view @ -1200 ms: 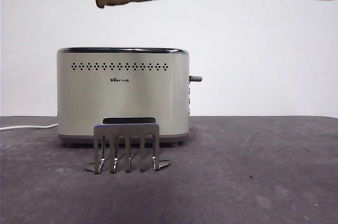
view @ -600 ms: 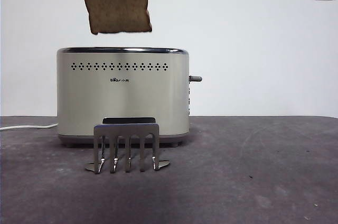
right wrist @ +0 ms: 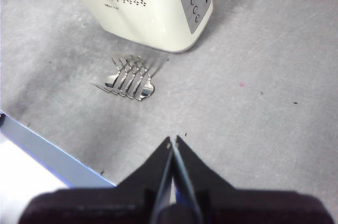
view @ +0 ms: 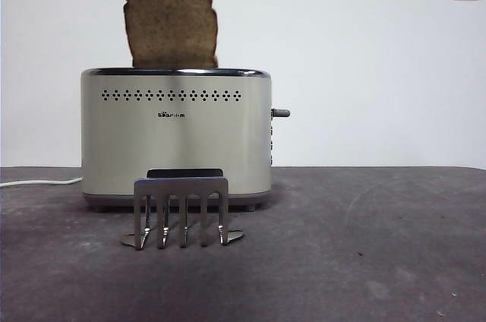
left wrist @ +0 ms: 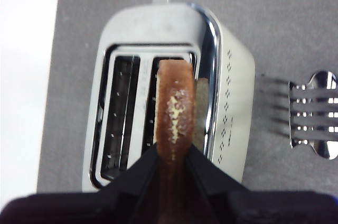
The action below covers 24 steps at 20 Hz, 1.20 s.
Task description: Pick up a slice of bread from the rack,put the bread on the toaster,press the button
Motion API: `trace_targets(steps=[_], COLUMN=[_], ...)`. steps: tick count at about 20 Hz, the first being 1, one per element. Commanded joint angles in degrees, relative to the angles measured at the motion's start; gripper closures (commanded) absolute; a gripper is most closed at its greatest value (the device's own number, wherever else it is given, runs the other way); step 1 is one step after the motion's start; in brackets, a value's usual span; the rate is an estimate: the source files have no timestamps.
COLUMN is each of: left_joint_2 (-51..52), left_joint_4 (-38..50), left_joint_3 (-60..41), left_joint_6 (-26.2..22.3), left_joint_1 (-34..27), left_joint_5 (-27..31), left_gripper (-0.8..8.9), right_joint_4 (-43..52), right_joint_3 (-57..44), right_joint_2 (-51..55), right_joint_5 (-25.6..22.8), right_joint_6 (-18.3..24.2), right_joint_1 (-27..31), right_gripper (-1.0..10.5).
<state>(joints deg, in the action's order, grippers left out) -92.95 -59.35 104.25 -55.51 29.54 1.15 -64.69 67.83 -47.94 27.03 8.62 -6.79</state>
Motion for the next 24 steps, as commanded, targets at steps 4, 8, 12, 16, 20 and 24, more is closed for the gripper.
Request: trace_targets(steps=[4,8,12,16,20,24], left_joint_2=[-0.1,-1.6,-5.4,-6.3,-6.2,-5.7], left_joint_4=[-1.3,-0.4,0.2,6.3,8.1,9.4], left_joint_3=[-0.2,-0.2,-0.2,-0.2,-0.2,-0.2], left_joint_6=[-0.5,-0.3,1.2,5.5,9.5,12.3], left_joint_1=[-3.4,-4.2,-4.5,-4.5,-4.5,-4.5], left_joint_5=[-6.3,-7.4,-7.4,-7.1,-5.1,-5.2], left_gripper=[8.23,8.23,8.13,5.53,4.29,4.28], right_joint_4=[0.3,0.3,0.3,0.4,2.8,6.8], right_joint_3=[0.0,0.0,0.0,0.0,0.0,0.0], right_joint_2=[-0.5,-0.8,-0.8,-1.2,-2.8,-6.3], right_joint_5=[0.1,0.1,0.1,0.1,0.1,0.1], right_joint_6=[0.5,0.5,0.5,1.2,1.3,1.3], right_joint_1=[-0.2,-0.2,-0.2,-0.2,-0.2,-0.2], right_gripper=[9.6,9.6,9.6,9.6,9.6,9.6])
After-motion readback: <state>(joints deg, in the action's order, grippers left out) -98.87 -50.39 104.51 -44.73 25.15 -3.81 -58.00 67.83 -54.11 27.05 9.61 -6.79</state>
